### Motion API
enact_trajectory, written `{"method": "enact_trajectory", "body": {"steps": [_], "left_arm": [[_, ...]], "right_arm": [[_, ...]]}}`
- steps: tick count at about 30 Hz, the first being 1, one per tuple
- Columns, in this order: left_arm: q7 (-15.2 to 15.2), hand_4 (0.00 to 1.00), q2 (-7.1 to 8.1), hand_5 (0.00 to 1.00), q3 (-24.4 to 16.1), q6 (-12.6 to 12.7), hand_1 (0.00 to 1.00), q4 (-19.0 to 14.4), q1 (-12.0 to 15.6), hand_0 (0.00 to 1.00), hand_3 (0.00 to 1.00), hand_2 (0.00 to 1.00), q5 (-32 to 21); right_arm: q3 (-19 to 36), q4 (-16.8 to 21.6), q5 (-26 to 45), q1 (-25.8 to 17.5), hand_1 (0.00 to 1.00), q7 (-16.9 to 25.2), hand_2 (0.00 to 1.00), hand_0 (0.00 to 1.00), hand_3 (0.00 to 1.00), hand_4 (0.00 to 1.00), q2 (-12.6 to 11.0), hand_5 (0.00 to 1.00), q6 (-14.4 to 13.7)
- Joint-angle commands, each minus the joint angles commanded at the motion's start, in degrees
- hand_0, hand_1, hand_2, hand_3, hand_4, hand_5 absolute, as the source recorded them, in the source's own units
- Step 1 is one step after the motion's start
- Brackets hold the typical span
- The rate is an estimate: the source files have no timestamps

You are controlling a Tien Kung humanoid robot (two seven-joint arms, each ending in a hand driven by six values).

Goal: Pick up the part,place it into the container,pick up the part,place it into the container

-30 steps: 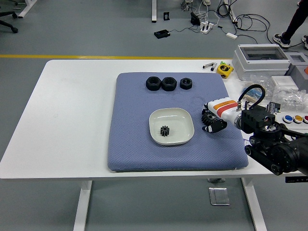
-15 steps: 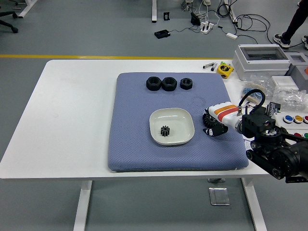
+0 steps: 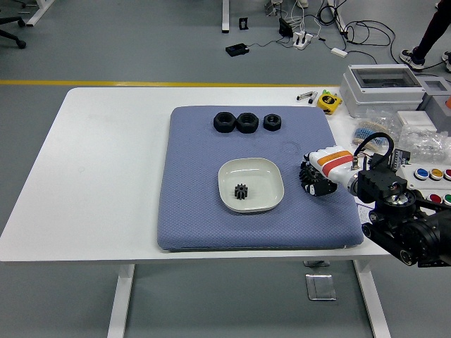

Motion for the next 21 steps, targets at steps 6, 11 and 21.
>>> {"method": "enact_trajectory", "body": {"steps": [6,11,21], "left_arm": [[-0.06,0.581,0.01,0.577,0.11,-0.03,0.591,-0.02,-0.01,0.596,0.593,0.664,-0.10],[-0.20,0.581,0.01,0.577,0.34,-0.07,0.590,0.00,-0.06,0.596,0.594,0.665,-0.59],[-0.45,0.582,0.04,0.577,0.77,-0.06,0.586,0.09,-0.14,0.596,0.593,0.666,-1.37]], "right_arm": [[-0.10,-0.09,0.38,-0.28,0.303,0.06,0.448,0.096,0.509,0.569,-0.27,0.399,-0.32],[0.11,-0.01,0.66,-0.26,0.275,0.28,0.430,0.065,0.507,0.585,-0.51,0.412,-1.08],[1.08,0.42,1.25,-0.57,0.211,0.78,0.356,0.020,0.482,0.567,-1.06,0.408,-1.92]]}}
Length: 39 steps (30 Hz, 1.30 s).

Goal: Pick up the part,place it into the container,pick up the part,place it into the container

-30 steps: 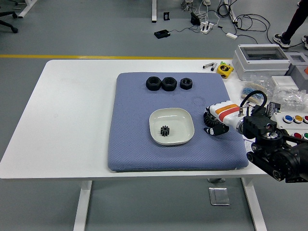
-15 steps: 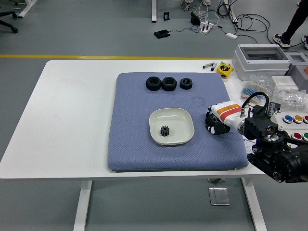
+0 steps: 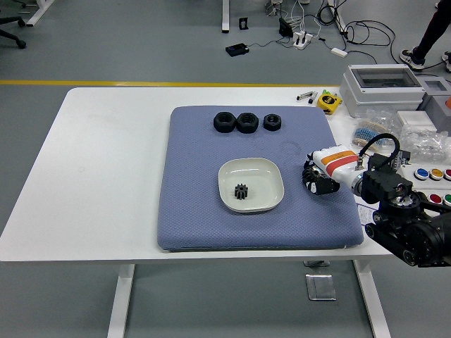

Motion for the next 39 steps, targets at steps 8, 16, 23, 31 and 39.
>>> {"method": "enact_trajectory", "body": {"steps": [8,16,23,31,39], "left_arm": [[-0.07,0.581,-0.05,0.574,0.03,-0.01,0.587,0.03,0.20,0.596,0.593,0.666,-0.20],[-0.07,0.581,-0.04,0.576,0.07,-0.01,0.587,0.08,0.29,0.596,0.593,0.665,-0.26],[-0.24,0.581,-0.02,0.575,0.23,-0.02,0.584,0.13,0.34,0.597,0.593,0.664,-0.71],[-0.10,0.581,0.01,0.575,0.10,0.05,0.584,0.17,0.33,0.596,0.593,0.667,-0.40],[-0.35,0.581,0.15,0.575,0.36,0.10,0.582,0.19,0.22,0.594,0.593,0.667,-0.79]], "right_arm": [[1.99,2.95,-0.22,-0.27,0.211,0.19,0.346,0.021,0.479,0.556,-1.44,0.421,-0.83],[3.72,8.45,-1.52,-0.44,0.213,0.12,0.344,0.018,0.479,0.549,-3.15,0.422,-1.46],[5.29,14.46,-3.98,-0.60,0.208,-0.49,0.342,0.016,0.480,0.538,-4.58,0.412,-1.55],[6.04,20.16,-5.44,-0.34,0.207,-1.22,0.341,0.016,0.481,0.535,-2.84,0.410,-2.70],[6.06,20.24,-6.95,-0.93,0.216,-2.40,0.365,0.015,0.485,0.539,1.26,0.405,-2.78]]}}
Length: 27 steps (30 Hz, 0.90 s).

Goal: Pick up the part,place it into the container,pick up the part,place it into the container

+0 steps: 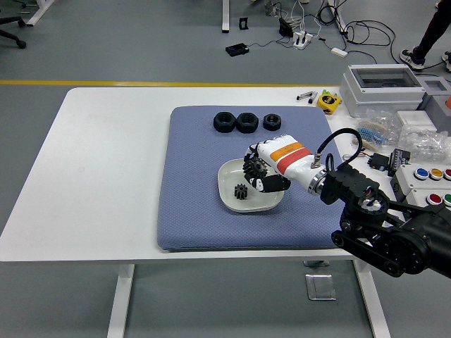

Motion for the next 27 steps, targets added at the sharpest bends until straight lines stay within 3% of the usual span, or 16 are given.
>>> {"method": "enact_trajectory", "body": {"steps": [1,2,7,8,13,14,27], "left_arm": [[0.01,0.581,0.02,0.575,0.00,0.01,0.582,0.00,-0.03,0.594,0.593,0.667,0.02],[0.02,0.581,0.03,0.575,-0.03,0.01,0.582,0.00,-0.04,0.594,0.593,0.666,0.07],[0.03,0.581,0.06,0.575,-0.06,0.03,0.582,0.00,-0.01,0.594,0.593,0.666,0.12],[0.08,0.581,0.09,0.575,-0.12,0.03,0.580,0.00,-0.01,0.595,0.593,0.666,0.26],[0.20,0.581,0.11,0.575,-0.34,0.10,0.580,0.01,0.10,0.595,0.593,0.666,0.66],[0.24,0.581,0.13,0.575,-0.38,0.09,0.580,0.01,0.10,0.595,0.592,0.666,0.75],[0.46,0.581,0.12,0.575,-0.79,0.13,0.578,0.03,0.35,0.598,0.593,0.666,1.43]], "right_arm": [[-0.14,-0.22,-0.42,-0.03,0.216,-0.28,0.365,0.015,0.485,0.539,0.46,0.405,0.10],[-0.23,-0.47,-0.81,-0.07,0.402,-0.52,0.515,0.211,0.537,0.601,0.81,0.327,0.08],[-0.27,-2.12,-1.12,-0.26,0.402,-1.69,0.515,0.211,0.537,0.601,2.04,0.327,0.50],[-0.37,-2.48,-0.78,-0.22,0.595,-1.67,0.750,0.448,0.863,0.813,2.11,0.363,0.24],[-0.34,-3.57,0.04,-0.12,0.595,-2.07,0.750,0.448,0.863,0.813,2.13,0.363,-0.09],[-0.29,-3.69,0.16,-0.11,0.644,-2.13,0.814,0.542,0.926,0.857,2.09,0.379,-0.07],[0.21,-3.40,0.98,-0.23,0.660,-2.21,0.830,0.584,0.949,0.858,1.28,0.375,-0.27]]}}
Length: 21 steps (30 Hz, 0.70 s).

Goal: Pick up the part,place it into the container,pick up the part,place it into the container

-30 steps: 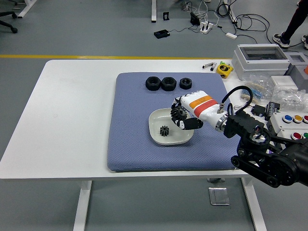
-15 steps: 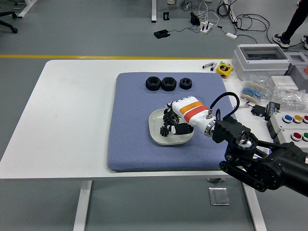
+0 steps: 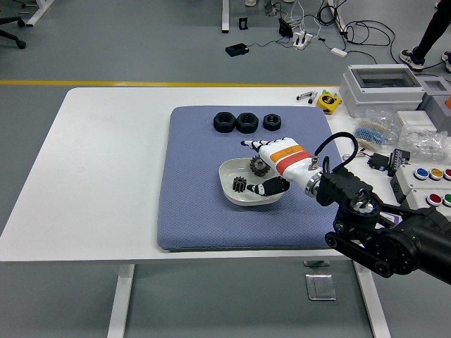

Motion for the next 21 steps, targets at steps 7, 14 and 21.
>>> {"method": "enact_trajectory", "body": {"steps": [7,14,21], "left_arm": [[-0.22,0.581,-0.05,0.575,0.30,-0.02,0.578,0.06,0.08,0.594,0.593,0.666,-0.62],[-0.25,0.581,-0.13,0.576,0.40,-0.02,0.573,0.13,0.24,0.594,0.594,0.666,-0.88],[-0.33,0.581,-0.09,0.575,0.56,-0.03,0.571,0.18,0.38,0.593,0.593,0.664,-1.12]], "right_arm": [[1.06,1.62,0.60,0.09,0.659,-0.39,0.828,0.580,0.941,0.850,-0.88,0.379,-0.31],[3.22,3.46,2.43,-0.28,0.655,0.07,0.828,0.578,0.939,0.844,-2.44,0.376,-2.43],[8.65,5.40,12.50,-1.55,0.656,1.50,0.817,0.575,0.917,0.838,-5.30,0.380,-8.37]]}}
